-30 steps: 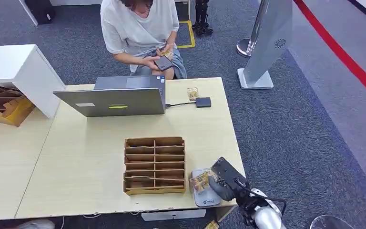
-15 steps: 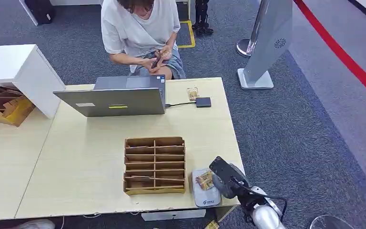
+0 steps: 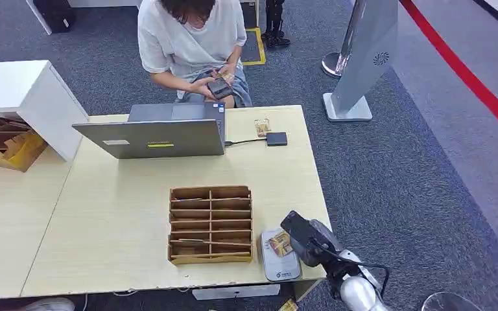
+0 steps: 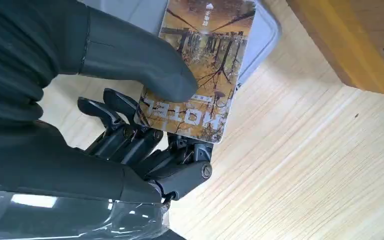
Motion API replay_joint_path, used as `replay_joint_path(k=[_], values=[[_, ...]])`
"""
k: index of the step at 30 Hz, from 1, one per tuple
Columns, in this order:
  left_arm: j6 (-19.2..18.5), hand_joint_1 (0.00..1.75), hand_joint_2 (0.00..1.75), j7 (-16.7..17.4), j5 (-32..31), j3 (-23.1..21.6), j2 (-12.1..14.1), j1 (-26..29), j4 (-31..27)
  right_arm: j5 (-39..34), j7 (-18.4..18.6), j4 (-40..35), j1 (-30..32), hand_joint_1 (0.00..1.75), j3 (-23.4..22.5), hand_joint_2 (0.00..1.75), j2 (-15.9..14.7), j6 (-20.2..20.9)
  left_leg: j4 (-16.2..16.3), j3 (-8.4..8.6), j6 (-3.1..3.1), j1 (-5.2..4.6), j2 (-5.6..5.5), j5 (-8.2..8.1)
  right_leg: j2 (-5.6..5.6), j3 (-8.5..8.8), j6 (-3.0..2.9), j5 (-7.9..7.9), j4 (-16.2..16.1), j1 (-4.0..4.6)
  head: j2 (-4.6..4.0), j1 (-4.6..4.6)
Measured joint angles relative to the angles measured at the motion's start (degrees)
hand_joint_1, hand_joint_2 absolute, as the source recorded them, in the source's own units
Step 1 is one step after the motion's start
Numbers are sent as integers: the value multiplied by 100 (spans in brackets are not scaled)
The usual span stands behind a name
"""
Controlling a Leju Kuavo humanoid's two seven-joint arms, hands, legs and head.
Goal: Pass the card to the sensor for recognition and then transmit it.
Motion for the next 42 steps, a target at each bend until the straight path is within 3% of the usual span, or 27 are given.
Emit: replay_joint_path(k=[42], values=[[-7, 0, 0, 15, 136, -330, 0, -12, 0, 345, -42, 472, -184, 175, 98, 175, 302, 179, 0, 2, 0, 0, 1, 0, 0, 1, 0, 0, 0, 0, 0, 0]])
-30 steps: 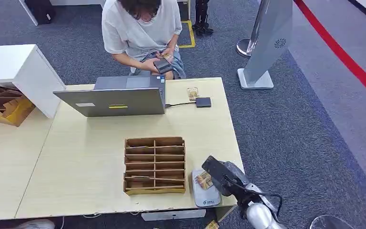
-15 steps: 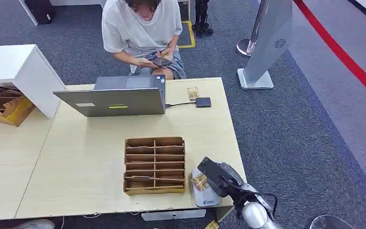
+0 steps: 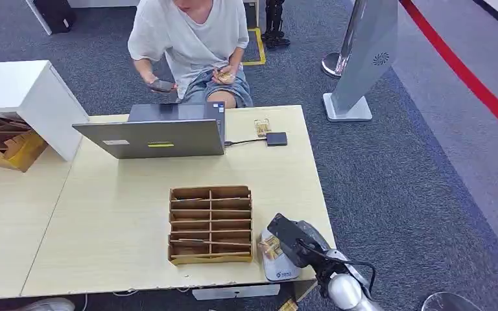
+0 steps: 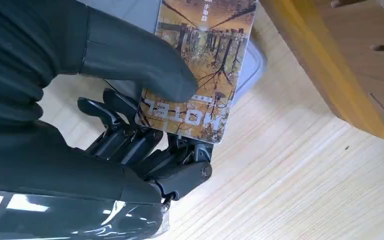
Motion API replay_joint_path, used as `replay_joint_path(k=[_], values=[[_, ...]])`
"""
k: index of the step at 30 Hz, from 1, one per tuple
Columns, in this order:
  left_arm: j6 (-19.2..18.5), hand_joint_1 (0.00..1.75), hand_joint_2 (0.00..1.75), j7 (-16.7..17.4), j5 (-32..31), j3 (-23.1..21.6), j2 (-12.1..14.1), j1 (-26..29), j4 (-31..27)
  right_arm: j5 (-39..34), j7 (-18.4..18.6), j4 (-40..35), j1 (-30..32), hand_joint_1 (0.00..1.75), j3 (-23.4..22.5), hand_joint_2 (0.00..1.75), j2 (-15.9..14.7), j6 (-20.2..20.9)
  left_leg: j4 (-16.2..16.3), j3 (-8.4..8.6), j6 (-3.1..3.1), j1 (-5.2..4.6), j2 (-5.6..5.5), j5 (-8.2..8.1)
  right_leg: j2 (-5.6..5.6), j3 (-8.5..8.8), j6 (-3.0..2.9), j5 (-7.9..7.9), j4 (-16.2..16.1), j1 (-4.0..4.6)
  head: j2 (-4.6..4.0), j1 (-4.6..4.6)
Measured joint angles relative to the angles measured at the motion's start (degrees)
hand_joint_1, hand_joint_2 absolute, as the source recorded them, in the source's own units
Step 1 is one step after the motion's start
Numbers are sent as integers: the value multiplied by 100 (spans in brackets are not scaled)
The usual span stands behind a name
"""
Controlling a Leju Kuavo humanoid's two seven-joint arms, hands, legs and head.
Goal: Pass the card to the sensor for recognition and then transmit it.
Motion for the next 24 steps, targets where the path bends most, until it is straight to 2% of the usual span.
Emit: replay_joint_path(k=[24], values=[[0, 0, 0, 0, 42, -96, 0, 0, 0, 192, 98, 15, -52, 175, 57, 175, 2, -24, 0, 0, 0, 0, 0, 0, 0, 0, 0, 0, 0, 0, 0, 0]])
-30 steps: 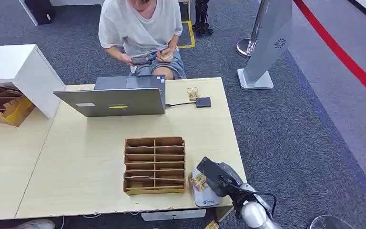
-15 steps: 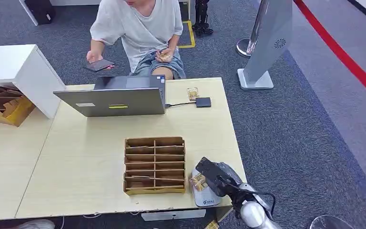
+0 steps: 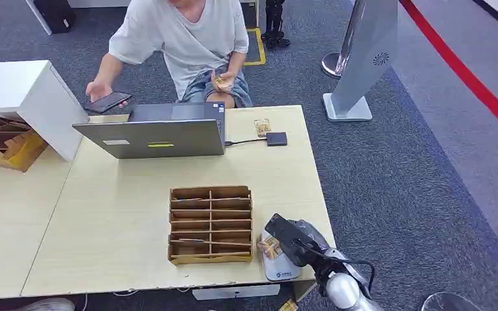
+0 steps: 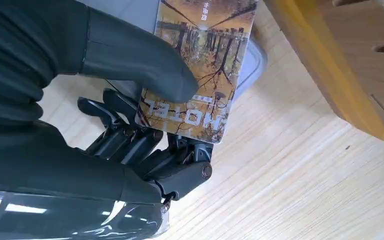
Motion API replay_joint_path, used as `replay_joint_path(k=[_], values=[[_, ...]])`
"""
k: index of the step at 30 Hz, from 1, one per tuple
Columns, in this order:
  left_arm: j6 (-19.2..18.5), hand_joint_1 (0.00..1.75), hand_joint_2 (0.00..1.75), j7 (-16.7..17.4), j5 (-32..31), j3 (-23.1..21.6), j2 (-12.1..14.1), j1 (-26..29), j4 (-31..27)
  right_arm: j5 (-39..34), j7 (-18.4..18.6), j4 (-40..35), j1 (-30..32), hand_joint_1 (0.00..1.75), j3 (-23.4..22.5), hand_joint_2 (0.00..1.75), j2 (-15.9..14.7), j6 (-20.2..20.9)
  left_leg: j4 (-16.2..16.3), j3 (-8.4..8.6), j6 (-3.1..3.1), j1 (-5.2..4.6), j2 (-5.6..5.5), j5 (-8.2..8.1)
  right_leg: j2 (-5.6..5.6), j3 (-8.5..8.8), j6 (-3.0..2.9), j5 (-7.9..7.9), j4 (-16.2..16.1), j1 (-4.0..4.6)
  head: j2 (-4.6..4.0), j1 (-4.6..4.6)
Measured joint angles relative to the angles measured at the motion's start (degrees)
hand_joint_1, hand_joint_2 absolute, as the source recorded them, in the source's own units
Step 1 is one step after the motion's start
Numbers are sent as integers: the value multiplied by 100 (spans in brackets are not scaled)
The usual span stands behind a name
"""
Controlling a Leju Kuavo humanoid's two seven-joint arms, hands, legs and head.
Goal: Pass the card to the sensor for recognition and then transmit it.
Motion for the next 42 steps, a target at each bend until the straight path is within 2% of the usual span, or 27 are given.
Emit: replay_joint_path(k=[34, 37, 42], values=[[0, 0, 0, 0, 118, -144, 2, 4, 0, 112, 51, -212, -8, 175, 0, 175, 2, -11, 0, -1, 0, 0, 0, 0, 0, -1, 0, 0, 0, 0, 0, 0], [-2, 0, 0, -24, 184, -166, 7, 5, 0, -79, -111, -396, -2, 175, -2, 175, 2, -17, 0, -1, 0, 0, 0, 0, 0, -1, 0, 0, 0, 0, 0, 0], [0, 0, 0, -37, 214, -197, 9, 10, 0, -131, -137, -553, -1, 175, -11, 175, 2, -52, 0, -1, 0, 0, 0, 0, 0, -1, 0, 0, 0, 0, 0, 0]])
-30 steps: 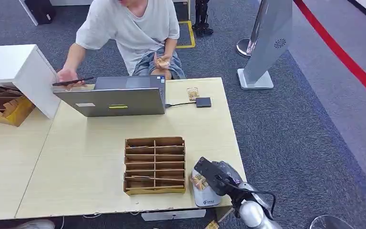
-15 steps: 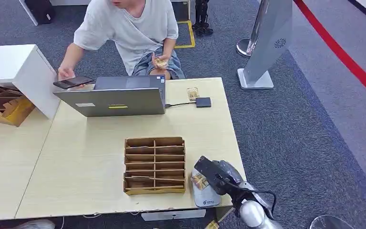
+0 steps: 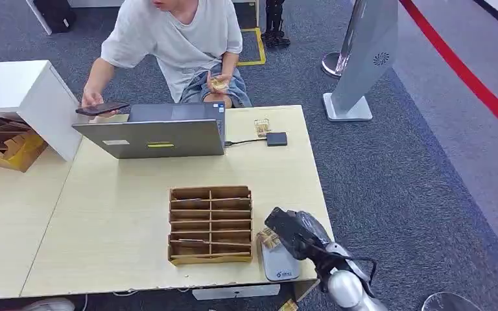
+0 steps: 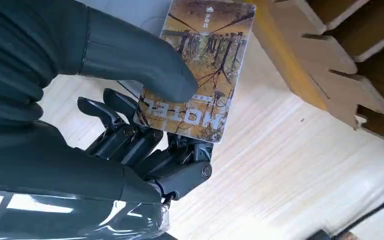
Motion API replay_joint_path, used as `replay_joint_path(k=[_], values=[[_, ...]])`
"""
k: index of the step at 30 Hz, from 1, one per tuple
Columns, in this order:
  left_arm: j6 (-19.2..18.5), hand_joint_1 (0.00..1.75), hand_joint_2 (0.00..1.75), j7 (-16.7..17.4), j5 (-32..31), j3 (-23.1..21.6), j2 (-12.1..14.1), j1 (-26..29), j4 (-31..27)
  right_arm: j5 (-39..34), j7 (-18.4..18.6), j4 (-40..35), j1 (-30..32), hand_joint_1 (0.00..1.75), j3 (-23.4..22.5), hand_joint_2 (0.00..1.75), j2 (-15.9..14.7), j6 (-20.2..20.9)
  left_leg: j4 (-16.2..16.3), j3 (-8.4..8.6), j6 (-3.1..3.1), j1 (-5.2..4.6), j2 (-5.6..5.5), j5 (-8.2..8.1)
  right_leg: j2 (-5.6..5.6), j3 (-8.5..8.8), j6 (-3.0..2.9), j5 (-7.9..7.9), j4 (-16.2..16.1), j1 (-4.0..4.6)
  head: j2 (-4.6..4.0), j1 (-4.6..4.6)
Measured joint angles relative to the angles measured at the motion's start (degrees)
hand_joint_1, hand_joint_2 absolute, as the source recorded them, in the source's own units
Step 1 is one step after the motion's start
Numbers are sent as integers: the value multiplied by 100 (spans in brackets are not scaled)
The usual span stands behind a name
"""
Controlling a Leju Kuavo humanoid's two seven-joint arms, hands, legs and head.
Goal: Pass the card to the sensor for recognition and then transmit it.
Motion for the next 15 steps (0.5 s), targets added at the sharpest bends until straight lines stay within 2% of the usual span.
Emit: replay_joint_path(k=[15], values=[[4, 0, 0, -59, 87, -55, 28, 12, 0, -181, -400, -700, 31, 175, -52, 175, 0, -168, 0, 0, 0, 0, 0, 0, 0, -1, 0, 0, 0, 0, 0, 0]])
